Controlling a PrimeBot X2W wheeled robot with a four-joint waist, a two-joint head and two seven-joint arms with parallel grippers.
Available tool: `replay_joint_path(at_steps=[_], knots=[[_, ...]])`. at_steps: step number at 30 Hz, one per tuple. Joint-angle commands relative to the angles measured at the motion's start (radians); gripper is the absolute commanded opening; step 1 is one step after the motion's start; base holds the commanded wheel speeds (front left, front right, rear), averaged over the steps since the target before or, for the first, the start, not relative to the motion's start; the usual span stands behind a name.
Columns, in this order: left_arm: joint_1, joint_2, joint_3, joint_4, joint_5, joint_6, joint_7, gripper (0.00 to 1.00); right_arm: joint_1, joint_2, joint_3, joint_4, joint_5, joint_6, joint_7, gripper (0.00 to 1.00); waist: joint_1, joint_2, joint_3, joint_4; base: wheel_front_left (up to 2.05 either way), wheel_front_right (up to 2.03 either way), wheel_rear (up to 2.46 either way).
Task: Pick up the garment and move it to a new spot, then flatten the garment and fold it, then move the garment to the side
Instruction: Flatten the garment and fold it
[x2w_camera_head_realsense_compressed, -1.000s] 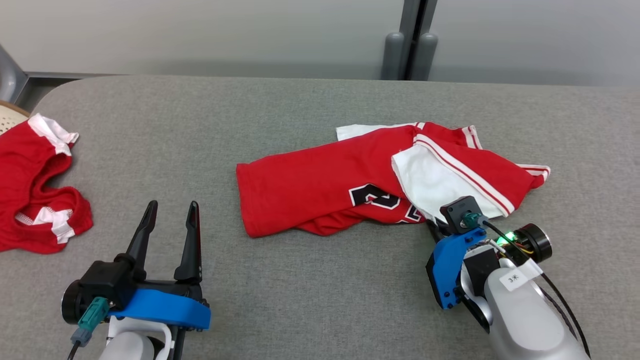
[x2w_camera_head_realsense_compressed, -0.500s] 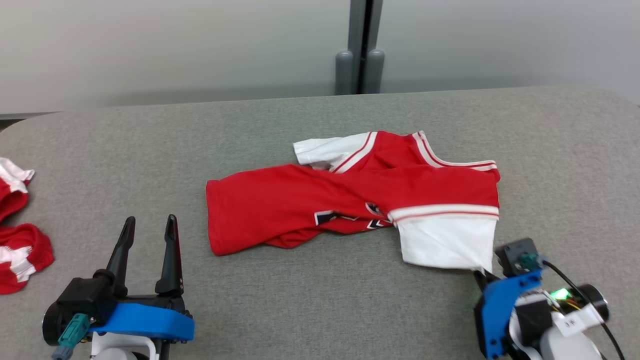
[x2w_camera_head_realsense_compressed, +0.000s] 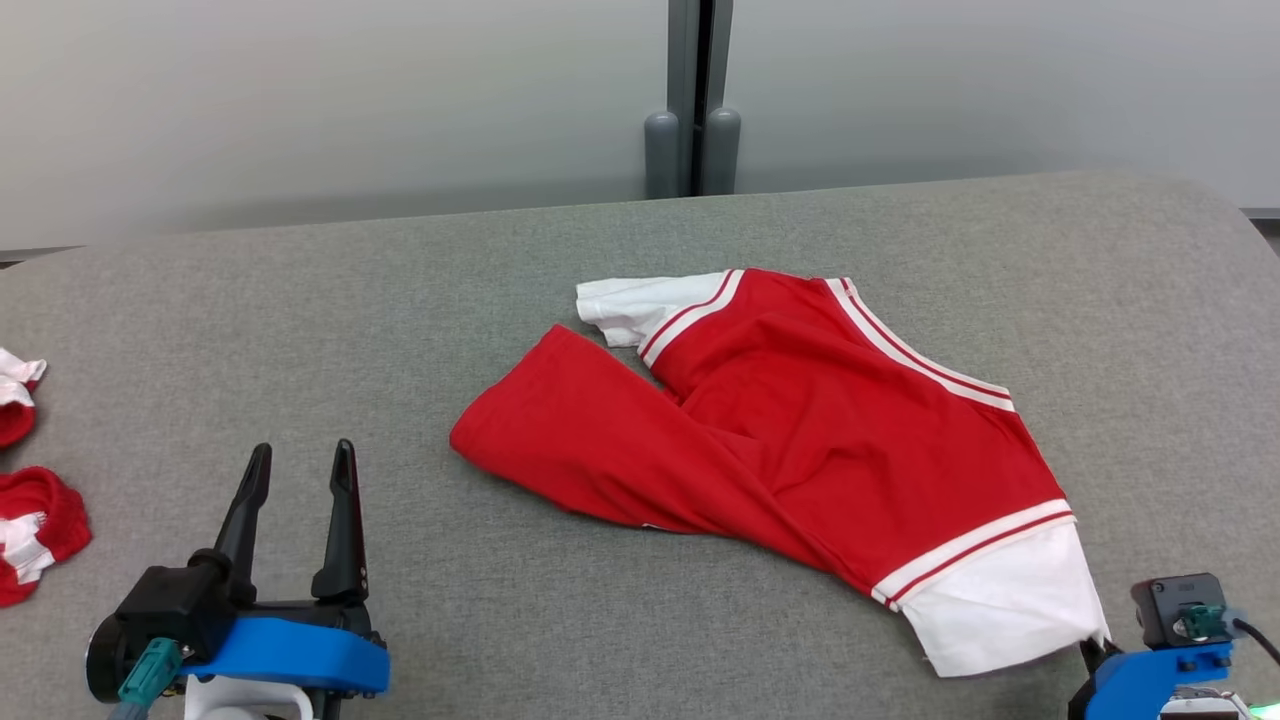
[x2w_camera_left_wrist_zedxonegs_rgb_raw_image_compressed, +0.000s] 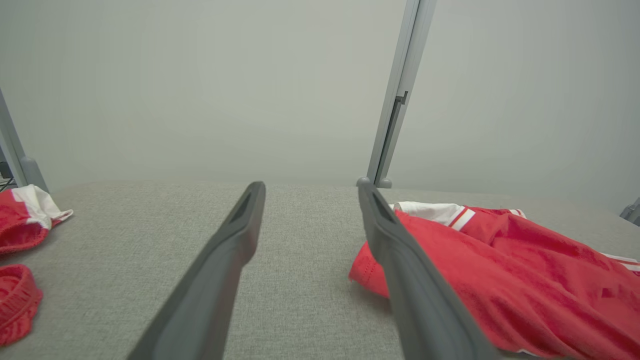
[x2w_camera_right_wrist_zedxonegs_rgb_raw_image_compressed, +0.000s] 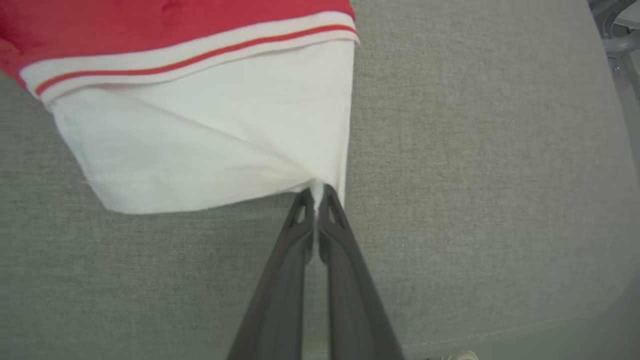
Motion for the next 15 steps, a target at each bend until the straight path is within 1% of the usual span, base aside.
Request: replay_joint_path(at_steps=[1,3,7,10,11,12,15], knots=[[0.008,0.001,-0.003,0.003,-0.004,-0.001,-0.004,1.0,0.01,0.012,-0.01,-0.02,0.012,0.0,-0.02,1.0,0.0,-0.0001,-0.004,0.008,0.0,0.0,0.0],[0.012,-0.001,-0.006,0.005,-0.004,-0.001,-0.005,1.0,0.004,0.019,-0.011,-0.038,0.033,0.0,-0.058,1.0,0.0,-0.0001,-0.011,0.016,0.0,0.0,0.0],[0.018,-0.005,-0.015,0.011,-0.005,0.0,-0.005,1.0,-0.03,0.025,-0.009,-0.07,0.086,0.0,-0.182,1.0,0.0,-0.0001,-0.025,0.031,0.0,0.0,0.0],[0.024,-0.006,-0.017,0.012,-0.005,0.004,-0.005,1.0,-0.055,0.025,-0.009,-0.055,0.137,0.0,-0.283,1.0,0.0,-0.0001,-0.033,0.038,0.0,0.0,0.0],[0.026,-0.006,-0.018,0.012,-0.005,0.004,-0.005,1.0,-0.064,0.026,-0.002,-0.041,0.139,0.0,-0.303,1.0,0.0,-0.0001,-0.035,0.039,0.0,0.0,0.0],[0.026,-0.006,-0.018,0.012,-0.005,0.004,-0.005,1.0,-0.064,0.026,-0.002,-0.041,0.139,0.0,-0.303,1.0,0.0,-0.0001,-0.035,0.039,0.0,0.0,0.0],[0.033,-0.005,-0.02,0.008,-0.007,0.007,-0.004,1.0,-0.119,0.026,0.036,0.014,0.15,0.0,-0.319,1.0,0.0,-0.0001,-0.036,0.04,0.0,0.0,0.0]])
